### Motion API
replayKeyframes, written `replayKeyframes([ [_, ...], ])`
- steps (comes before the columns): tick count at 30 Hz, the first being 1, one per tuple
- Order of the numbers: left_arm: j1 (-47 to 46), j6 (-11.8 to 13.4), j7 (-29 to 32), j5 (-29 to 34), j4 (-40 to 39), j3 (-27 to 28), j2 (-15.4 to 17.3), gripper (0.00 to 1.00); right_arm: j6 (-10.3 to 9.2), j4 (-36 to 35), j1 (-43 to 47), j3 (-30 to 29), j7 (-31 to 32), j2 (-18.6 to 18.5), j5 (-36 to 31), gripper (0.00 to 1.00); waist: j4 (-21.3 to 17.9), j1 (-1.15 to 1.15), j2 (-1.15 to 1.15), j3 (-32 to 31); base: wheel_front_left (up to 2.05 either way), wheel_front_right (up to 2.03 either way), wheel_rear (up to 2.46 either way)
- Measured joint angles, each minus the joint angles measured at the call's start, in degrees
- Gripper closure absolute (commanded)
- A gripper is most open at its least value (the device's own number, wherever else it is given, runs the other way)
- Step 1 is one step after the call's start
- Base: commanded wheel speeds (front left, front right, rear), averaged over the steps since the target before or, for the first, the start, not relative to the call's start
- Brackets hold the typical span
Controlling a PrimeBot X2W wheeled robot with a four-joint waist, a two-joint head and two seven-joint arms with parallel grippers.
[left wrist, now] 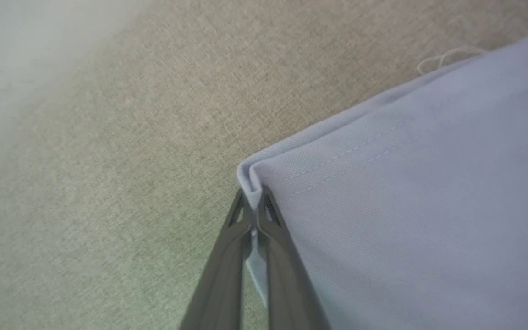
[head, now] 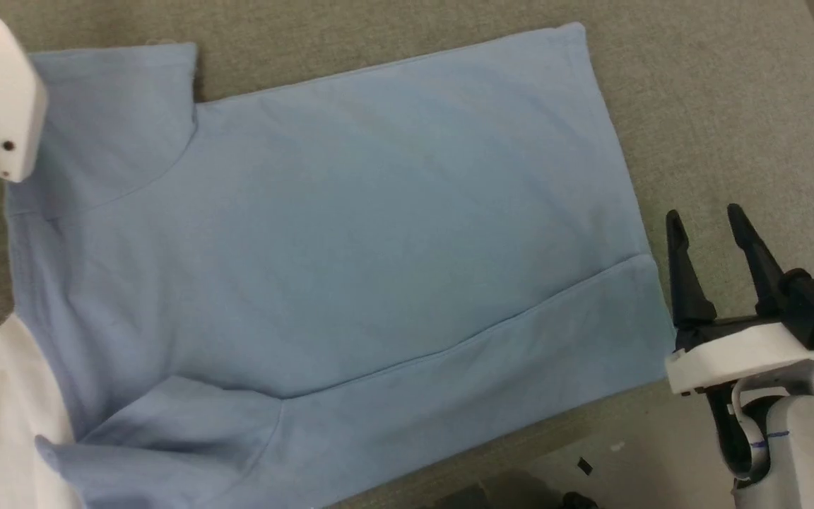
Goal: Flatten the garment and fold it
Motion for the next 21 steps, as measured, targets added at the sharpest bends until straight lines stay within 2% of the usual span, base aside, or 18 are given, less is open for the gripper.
replayKeyframes([
  [3, 0.44, 1.33, -6.46, 2.61, 1.21, -0.46, -2.09, 1.00, 0.00, -0.89, -0.27, 0.03, 2.66, -1.05, -0.35, 0.00, 1.21, 0.00, 0.00, -1.21, 0.00, 0.00, 0.00],
  [5, 0.81, 2.11, -10.69, 3.68, 2.03, -0.51, -3.49, 1.00, 0.00, -1.90, -0.79, 0.66, 5.54, -3.13, 0.25, 0.00, 2.11, 0.00, 0.00, -2.22, 0.00, 0.00, 0.00],
  [14, 3.13, 2.38, -25.76, 6.04, -0.04, -1.25, -9.57, 1.00, 0.00, -4.55, -6.37, 6.72, 24.86, -19.95, 8.92, 0.00, 8.25, 0.00, 0.00, -6.13, 0.00, 0.00, 0.00],
  [15, 3.51, 2.60, -26.91, 6.38, -0.80, -1.48, -9.94, 1.00, 0.00, -4.26, -7.61, 7.55, 26.84, -21.80, 10.12, 0.00, 9.09, 0.00, 0.00, -6.41, 0.00, 0.00, 0.00],
  [16, 3.51, 2.60, -26.91, 6.38, -0.80, -1.48, -9.94, 1.00, 0.00, -4.26, -7.61, 7.55, 26.84, -21.80, 10.12, 0.00, 9.09, 0.00, 0.00, -6.41, 0.00, 0.00, 0.00],
  [21, 4.87, 2.99, -30.83, 7.81, -6.51, -2.68, -10.96, 1.00, 0.00, -1.53, -13.93, 12.20, 35.82, -29.52, 14.24, 0.00, 13.52, 0.00, 0.00, -7.19, 0.00, 0.00, 0.00],
])
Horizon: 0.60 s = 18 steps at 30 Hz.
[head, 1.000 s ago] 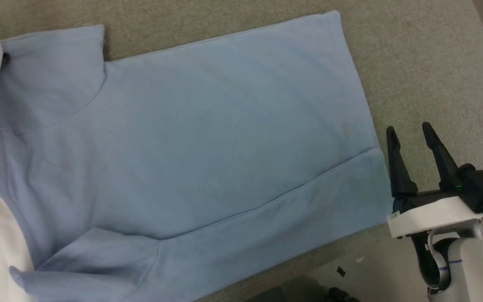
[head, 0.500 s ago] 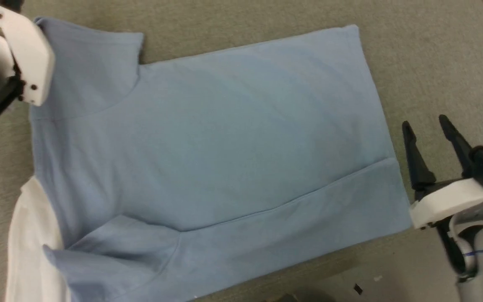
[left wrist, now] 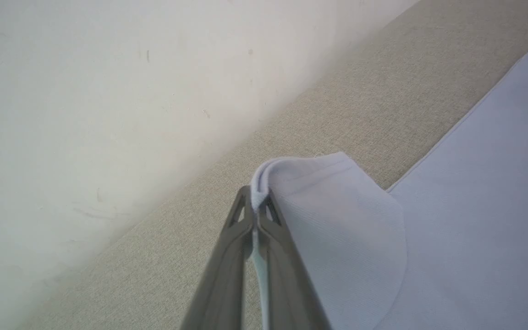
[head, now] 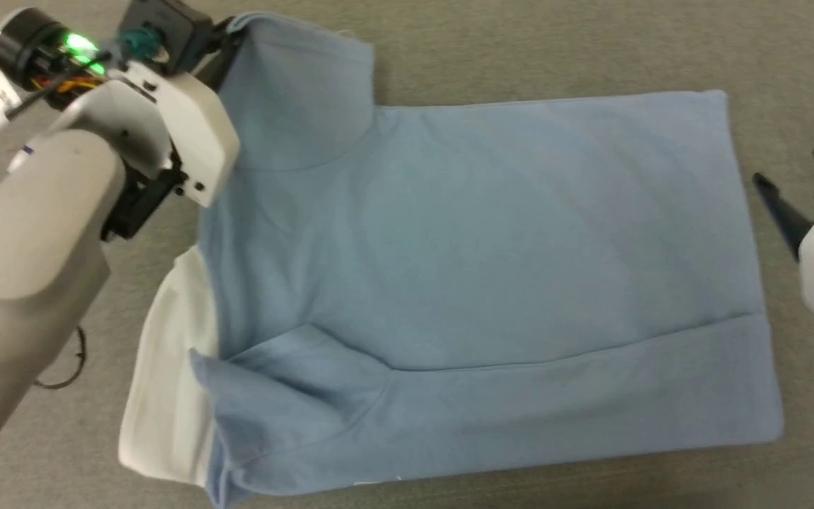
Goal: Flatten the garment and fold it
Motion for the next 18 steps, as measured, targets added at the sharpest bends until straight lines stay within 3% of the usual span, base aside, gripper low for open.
replayKeyframes([
  [8, 3.42, 2.80, -1.97, 2.15, -11.81, -1.72, -0.02, 1.00, 0.00, 8.09, -11.22, 7.60, 6.17, -8.76, 1.49, 0.00, 6.57, 0.00, 0.00, 1.00, 0.00, 0.00, 0.00],
  [18, 5.45, 5.42, -1.97, 3.59, -21.06, -3.36, -0.63, 1.00, 0.00, 19.65, -19.76, 18.48, 6.24, -11.91, 0.03, 0.00, 12.19, 0.00, 0.00, 4.42, 0.00, 0.00, 0.00],
])
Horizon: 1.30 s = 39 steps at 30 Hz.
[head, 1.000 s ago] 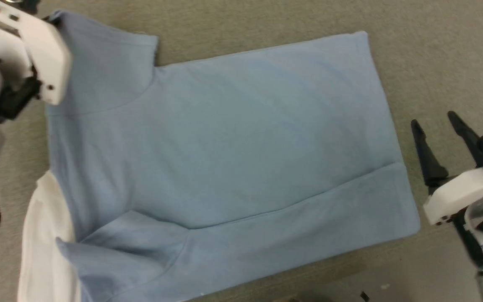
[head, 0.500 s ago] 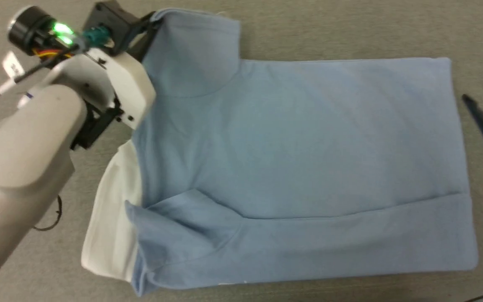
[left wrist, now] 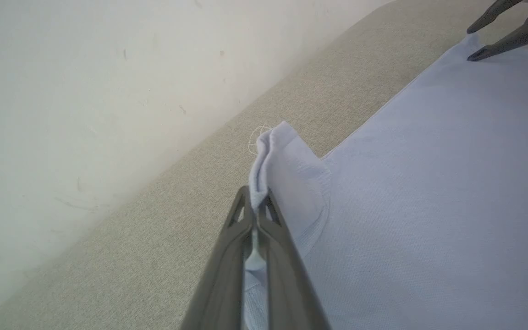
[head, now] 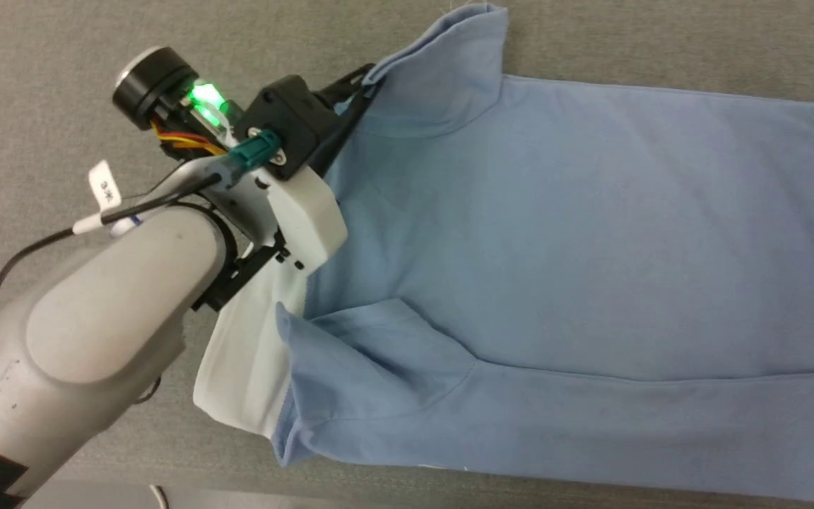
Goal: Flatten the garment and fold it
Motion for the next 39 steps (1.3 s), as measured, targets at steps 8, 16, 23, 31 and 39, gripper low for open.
replayKeyframes([
  [8, 0.05, 0.00, -0.41, 0.01, -0.03, -0.20, -0.64, 1.00, -0.35, 5.38, -5.15, 6.65, -3.00, -2.08, 0.34, 1.00, 2.19, -0.01, 0.00, 1.78, 0.00, 0.00, 0.00],
  [16, 2.18, 1.99, -4.43, -1.41, 3.42, 1.34, -0.37, 1.00, -0.41, 11.93, -5.78, 6.14, -14.39, 1.86, 1.74, 1.00, 1.27, 0.00, 0.00, -0.59, 0.00, 0.00, 0.00],
  [23, 7.58, 4.49, -7.32, -4.75, 4.16, 3.69, 1.91, 1.00, -0.01, 13.32, -2.80, 1.53, -23.58, 5.12, 3.21, 1.00, -0.06, 0.00, 0.00, -5.93, 0.00, 0.00, 0.00],
  [31, 16.99, 7.71, -7.27, -7.32, -1.67, 3.46, 6.03, 1.00, 0.00, 9.96, 9.17, -5.20, -27.47, 5.89, 5.24, 1.00, -1.53, -0.01, 0.00, -13.37, 0.00, 0.00, 0.00],
  [39, 30.24, 11.41, -4.53, -14.56, -10.13, 2.34, 10.91, 1.00, 0.00, 2.89, 25.66, -12.58, -26.20, 7.67, 5.99, 1.00, -2.89, -0.03, 0.00, -19.53, 0.00, 0.00, 0.00],
])
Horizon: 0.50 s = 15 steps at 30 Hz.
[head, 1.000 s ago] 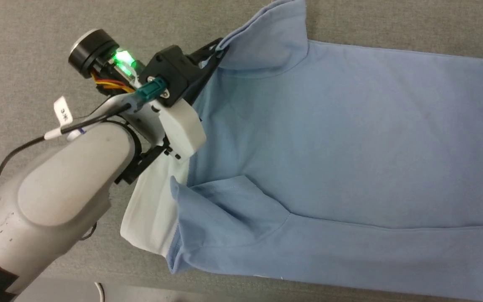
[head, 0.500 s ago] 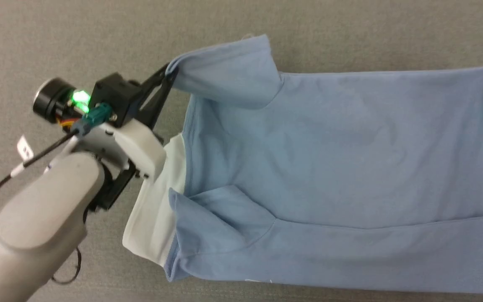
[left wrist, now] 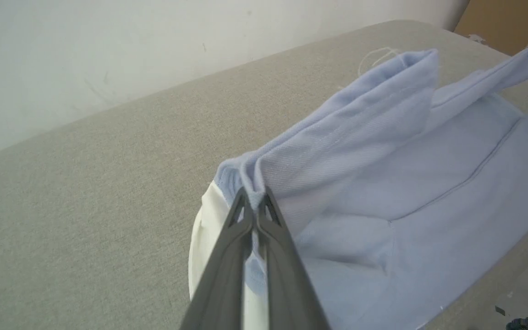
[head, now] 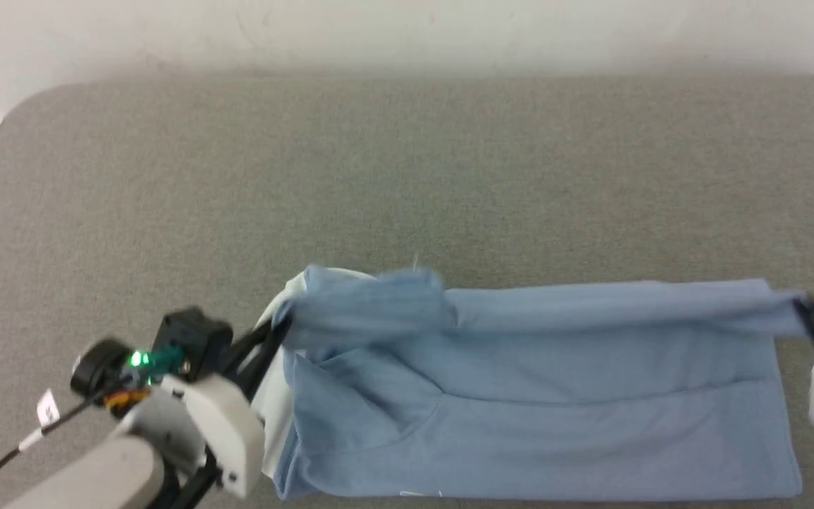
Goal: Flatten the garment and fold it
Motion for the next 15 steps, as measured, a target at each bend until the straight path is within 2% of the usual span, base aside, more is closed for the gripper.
replayKeyframes([
  [4, 4.93, 0.18, 2.02, -1.94, -0.67, -2.18, 2.21, 1.00, 0.00, -3.96, 7.45, -1.13, 3.43, 1.55, -0.11, 1.00, -0.99, 0.00, 0.00, -1.20, 0.00, 0.00, 0.00],
  [9, 7.22, -0.48, 3.24, -1.80, 2.97, -5.47, 2.00, 1.00, 0.00, -6.47, 12.50, -0.87, 7.34, 1.56, -1.22, 1.00, -1.61, 0.02, 0.00, -0.82, 0.00, 0.00, 0.00],
  [15, 7.16, -3.01, 1.93, 0.26, 11.54, -7.87, -1.89, 1.00, 0.00, -6.91, 13.33, 1.05, 9.89, 0.97, -3.58, 1.00, -1.75, 0.02, 0.00, 0.68, 0.00, 0.00, 0.00],
])
